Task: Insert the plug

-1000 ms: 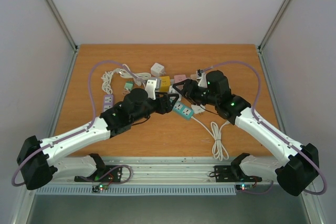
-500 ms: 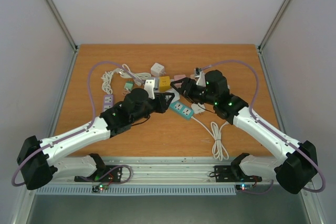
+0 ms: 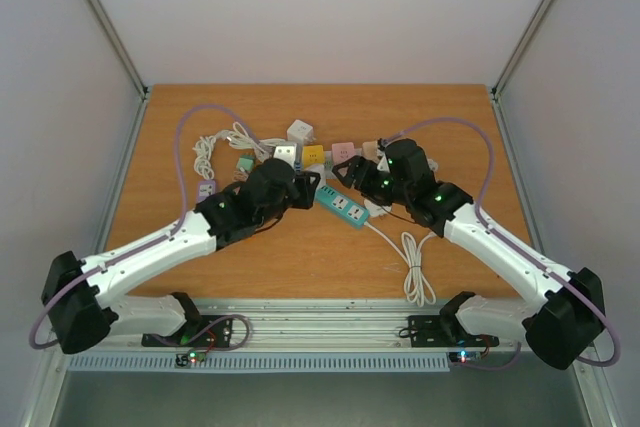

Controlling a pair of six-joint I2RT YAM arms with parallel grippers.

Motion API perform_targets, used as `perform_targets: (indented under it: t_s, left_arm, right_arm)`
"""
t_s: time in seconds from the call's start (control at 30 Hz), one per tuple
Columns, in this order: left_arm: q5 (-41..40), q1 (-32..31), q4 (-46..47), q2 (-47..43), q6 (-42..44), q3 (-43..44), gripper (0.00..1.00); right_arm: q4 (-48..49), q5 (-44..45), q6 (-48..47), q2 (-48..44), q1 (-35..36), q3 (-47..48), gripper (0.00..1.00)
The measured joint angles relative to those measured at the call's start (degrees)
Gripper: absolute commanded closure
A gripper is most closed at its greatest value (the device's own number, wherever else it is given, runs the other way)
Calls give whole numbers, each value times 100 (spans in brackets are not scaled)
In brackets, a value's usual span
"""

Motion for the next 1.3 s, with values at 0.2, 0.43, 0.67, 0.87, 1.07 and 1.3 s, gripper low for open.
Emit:
perform_targets:
  t_s: [0.2,0.43,0.67,0.87,1.07,1.3]
  left_arm:
    - [-52,514,-1305,872,87,1217,99]
    - [-275,868,-2761,2205,9,2979,100]
    - [-341,1056,-3762,3416,-208,4697,99]
    - [-223,1147,-4249,4240,-286,5440,99]
    - [-83,1261,-4474,4717,-332,5698,99]
    - [0,1421,-4590,5121,-308,6118,99]
  right_arm:
    - [-855,739,-468,-264,-4,33,19]
    - [-1491,1475,-761,-557,-7,31,18]
    - [-1779,1875,-975,-691,-7,31,18]
    - [-1888,2037,-1075,-765,-7,-31,18]
    - [-1934,2092,-1156,-826,-7,-72,17]
    - [-1934,2092,-1191,-824,-7,-90,17]
